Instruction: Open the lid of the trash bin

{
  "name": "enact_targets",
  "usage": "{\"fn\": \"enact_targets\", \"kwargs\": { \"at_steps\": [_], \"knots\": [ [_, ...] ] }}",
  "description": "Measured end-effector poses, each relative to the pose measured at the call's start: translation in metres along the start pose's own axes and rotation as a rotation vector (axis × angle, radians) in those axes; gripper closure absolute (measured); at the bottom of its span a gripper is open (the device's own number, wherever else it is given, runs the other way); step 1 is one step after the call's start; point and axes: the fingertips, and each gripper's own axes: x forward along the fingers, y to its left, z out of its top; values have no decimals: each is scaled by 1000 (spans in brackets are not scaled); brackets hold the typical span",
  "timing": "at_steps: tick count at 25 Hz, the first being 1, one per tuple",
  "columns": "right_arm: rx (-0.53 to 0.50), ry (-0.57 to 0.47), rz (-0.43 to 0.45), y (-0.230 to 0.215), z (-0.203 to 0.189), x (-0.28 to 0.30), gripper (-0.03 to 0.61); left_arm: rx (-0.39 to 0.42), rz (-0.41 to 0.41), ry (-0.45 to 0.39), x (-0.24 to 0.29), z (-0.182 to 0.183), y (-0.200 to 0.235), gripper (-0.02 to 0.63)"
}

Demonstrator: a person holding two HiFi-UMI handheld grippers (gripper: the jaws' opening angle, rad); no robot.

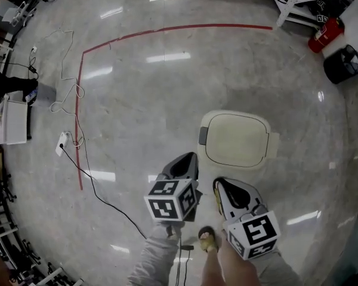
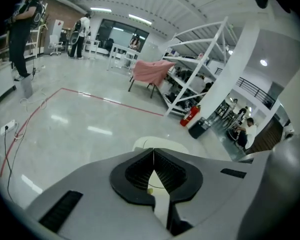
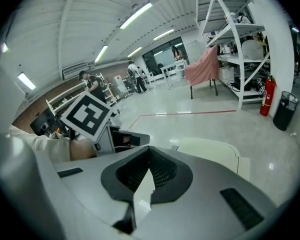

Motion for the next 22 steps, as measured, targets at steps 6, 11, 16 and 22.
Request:
{"fn": "enact_targets", "kwargs": {
  "at_steps": [6,11,16,22],
  "knots": [
    [53,23,7,-10,-28,21,578,-16,-8,55,58,-16,36,515],
    [67,36,33,-8,-44,26,578,-37,-38,108,95,-24,52,445],
    [86,66,50,-1,-64,27,578,-22,-27,144,118,-27,63,443],
    [101,88,68,3,-80,30,578,-16,-23,180,134,-35,70,443]
  ]
}}
